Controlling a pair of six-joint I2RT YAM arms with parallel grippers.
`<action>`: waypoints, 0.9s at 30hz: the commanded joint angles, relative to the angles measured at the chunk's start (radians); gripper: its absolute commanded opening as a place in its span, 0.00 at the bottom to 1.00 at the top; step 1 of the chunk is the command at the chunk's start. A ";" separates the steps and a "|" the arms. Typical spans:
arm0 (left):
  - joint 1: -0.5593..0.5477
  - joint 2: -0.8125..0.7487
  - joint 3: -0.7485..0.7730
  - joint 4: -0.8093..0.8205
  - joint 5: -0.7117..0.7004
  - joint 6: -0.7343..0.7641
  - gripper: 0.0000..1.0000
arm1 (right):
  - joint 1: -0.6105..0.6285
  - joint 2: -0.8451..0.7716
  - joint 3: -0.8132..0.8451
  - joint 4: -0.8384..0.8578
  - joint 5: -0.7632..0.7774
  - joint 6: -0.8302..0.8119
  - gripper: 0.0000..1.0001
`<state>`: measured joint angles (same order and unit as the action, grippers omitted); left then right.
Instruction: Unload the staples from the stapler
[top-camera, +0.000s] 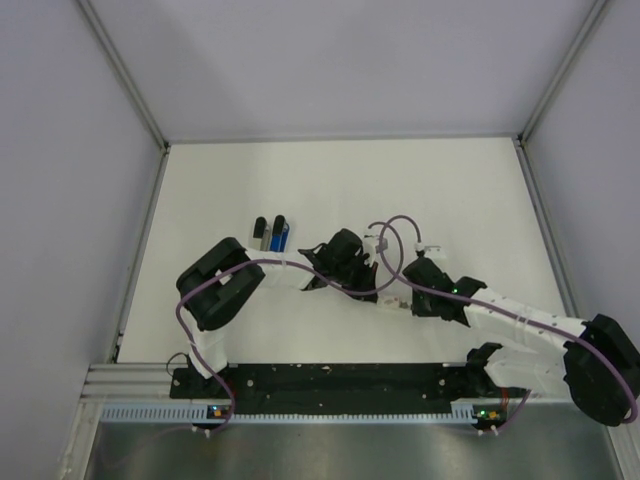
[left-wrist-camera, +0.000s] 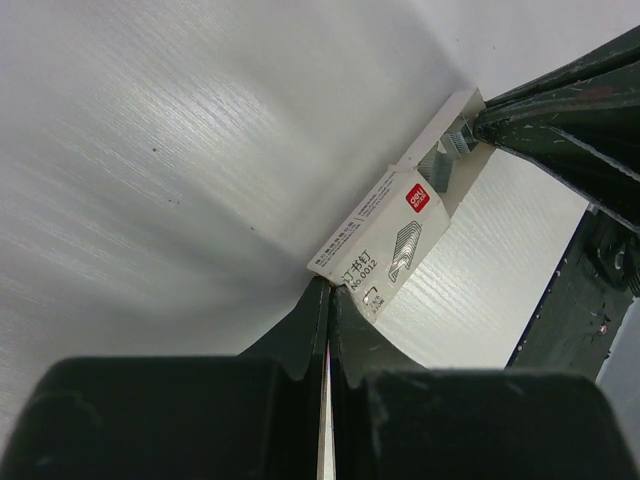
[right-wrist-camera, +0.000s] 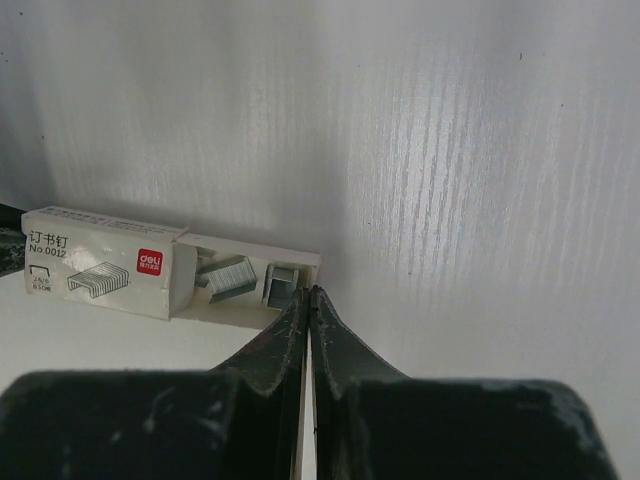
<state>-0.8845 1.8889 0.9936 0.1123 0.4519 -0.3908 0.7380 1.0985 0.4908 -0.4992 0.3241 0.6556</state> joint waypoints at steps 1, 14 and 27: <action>-0.005 -0.025 -0.026 -0.002 0.002 0.049 0.00 | 0.018 -0.029 -0.009 0.002 -0.016 0.004 0.00; -0.005 -0.017 -0.009 -0.010 0.034 0.072 0.00 | 0.046 0.011 0.028 0.017 -0.010 0.013 0.00; -0.008 -0.016 -0.019 -0.010 0.057 0.118 0.00 | 0.047 0.023 0.052 0.030 -0.010 0.001 0.00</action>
<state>-0.8852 1.8874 0.9901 0.1101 0.4957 -0.3065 0.7704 1.1149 0.5007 -0.4988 0.3279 0.6544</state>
